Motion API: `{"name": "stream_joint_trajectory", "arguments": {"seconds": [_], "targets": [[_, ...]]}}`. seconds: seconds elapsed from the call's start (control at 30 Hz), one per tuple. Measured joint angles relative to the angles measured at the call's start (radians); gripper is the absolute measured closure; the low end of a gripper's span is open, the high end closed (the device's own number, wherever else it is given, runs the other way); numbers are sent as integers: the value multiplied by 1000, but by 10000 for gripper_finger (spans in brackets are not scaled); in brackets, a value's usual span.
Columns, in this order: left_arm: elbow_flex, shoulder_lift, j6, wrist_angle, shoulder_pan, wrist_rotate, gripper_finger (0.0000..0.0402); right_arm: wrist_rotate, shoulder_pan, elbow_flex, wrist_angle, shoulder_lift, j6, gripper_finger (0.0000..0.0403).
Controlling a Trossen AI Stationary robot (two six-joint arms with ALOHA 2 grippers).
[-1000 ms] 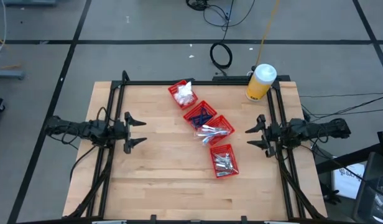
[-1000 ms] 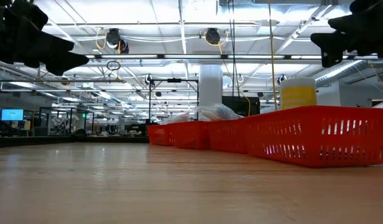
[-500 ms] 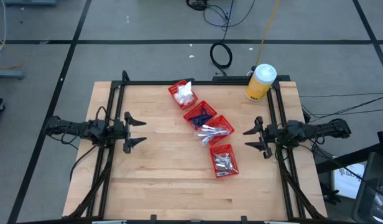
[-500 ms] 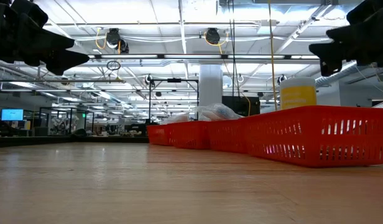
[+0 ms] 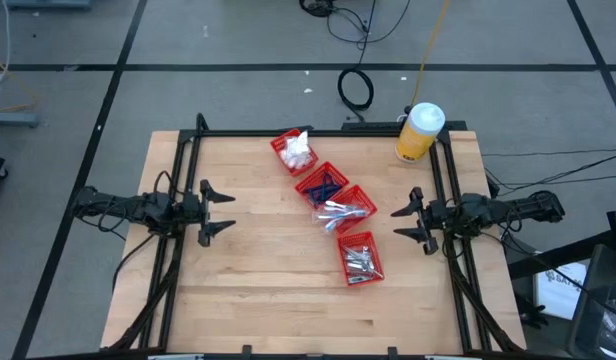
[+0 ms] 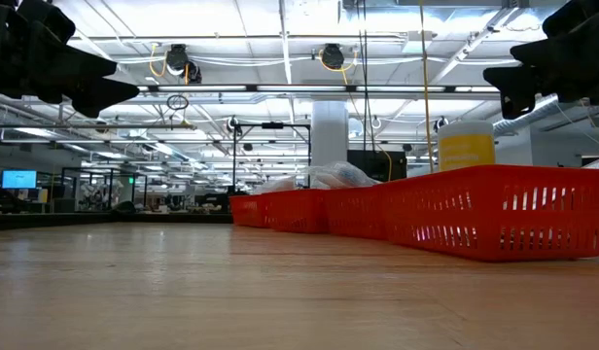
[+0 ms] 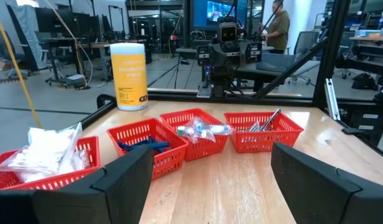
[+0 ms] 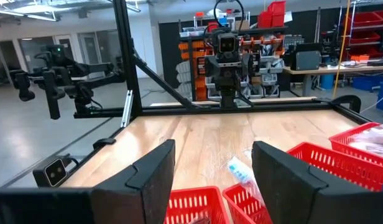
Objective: Pick & Place Travel size toiletries
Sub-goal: Return to Home Position
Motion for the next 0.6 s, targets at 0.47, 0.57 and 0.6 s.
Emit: {"name": "stream_joint_trajectory", "arguments": {"seconds": [0.47,0.57,0.6], "targets": [[0,0,0,0,0,0,79,0,0,-1,0,0,0,202],[0,0,0,0,0,0,84,0,0,-1,0,0,0,202],[0,0,0,0,0,0,86,0,0,-1,0,0,0,202]]}}
